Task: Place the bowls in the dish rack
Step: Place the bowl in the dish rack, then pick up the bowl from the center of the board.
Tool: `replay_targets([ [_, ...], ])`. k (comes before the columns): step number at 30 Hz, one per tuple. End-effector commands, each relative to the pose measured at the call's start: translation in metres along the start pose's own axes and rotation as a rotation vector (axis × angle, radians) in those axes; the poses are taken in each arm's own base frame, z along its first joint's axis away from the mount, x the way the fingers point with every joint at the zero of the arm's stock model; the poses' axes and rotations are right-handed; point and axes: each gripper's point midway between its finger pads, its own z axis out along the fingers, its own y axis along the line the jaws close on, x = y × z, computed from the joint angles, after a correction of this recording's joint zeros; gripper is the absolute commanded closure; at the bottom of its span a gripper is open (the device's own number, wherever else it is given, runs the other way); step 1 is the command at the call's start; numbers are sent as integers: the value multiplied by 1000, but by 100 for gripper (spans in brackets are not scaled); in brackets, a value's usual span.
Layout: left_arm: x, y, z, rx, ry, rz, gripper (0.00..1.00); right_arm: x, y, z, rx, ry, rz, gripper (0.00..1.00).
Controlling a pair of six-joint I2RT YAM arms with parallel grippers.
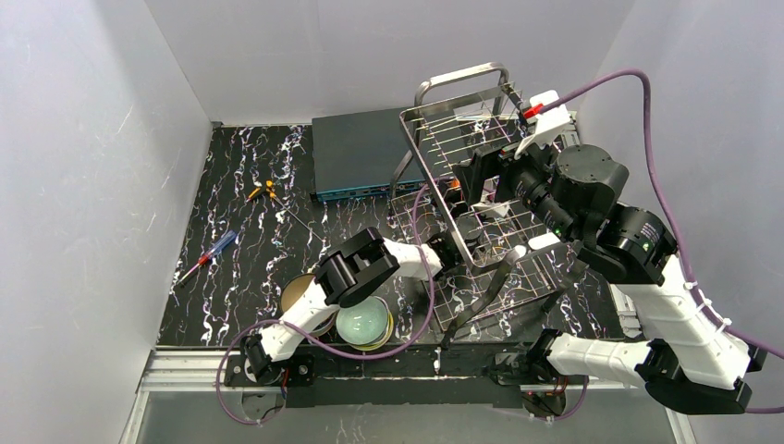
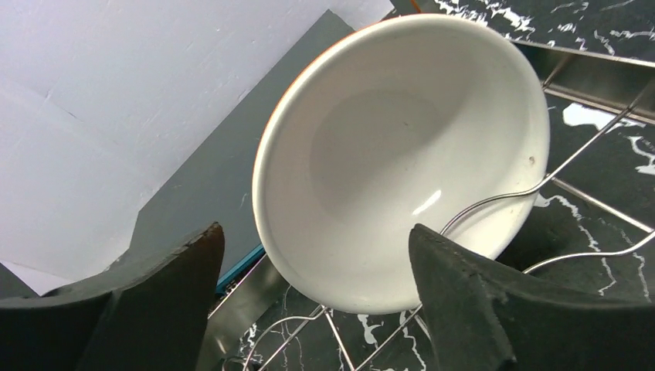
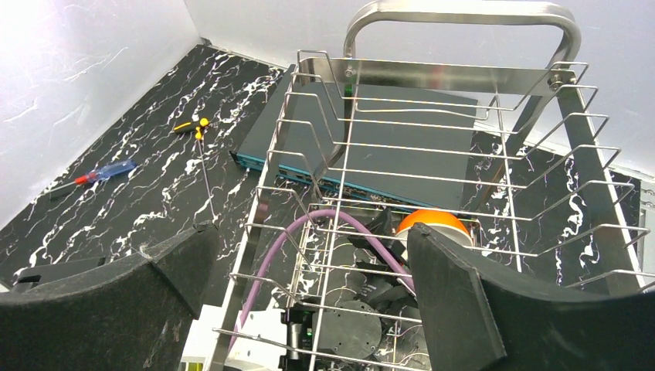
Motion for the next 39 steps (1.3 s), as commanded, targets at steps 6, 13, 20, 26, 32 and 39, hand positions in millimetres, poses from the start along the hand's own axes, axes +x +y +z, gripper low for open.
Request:
replay_targets([
  [6, -37, 30, -21, 22, -78, -102, 2, -7, 5, -3, -22, -32, 35, 1],
  [13, -44, 41, -37, 56, -102, -155, 2, -5, 8, 0, -35, -26, 48, 1],
  [20, -38, 53, -53, 41, -107, -216, 2, -6, 13, 2, -54, -26, 61, 1],
  [26, -33, 63, -71, 51, -111, -240, 2, -12, 16, 1, -68, -40, 84, 1],
  [32, -26, 77, -89, 58, -118, -284, 2, -11, 19, 4, -75, -35, 101, 1],
  [39, -22, 96, -111, 61, -134, -299, 2, -12, 23, 7, -83, -38, 116, 1],
])
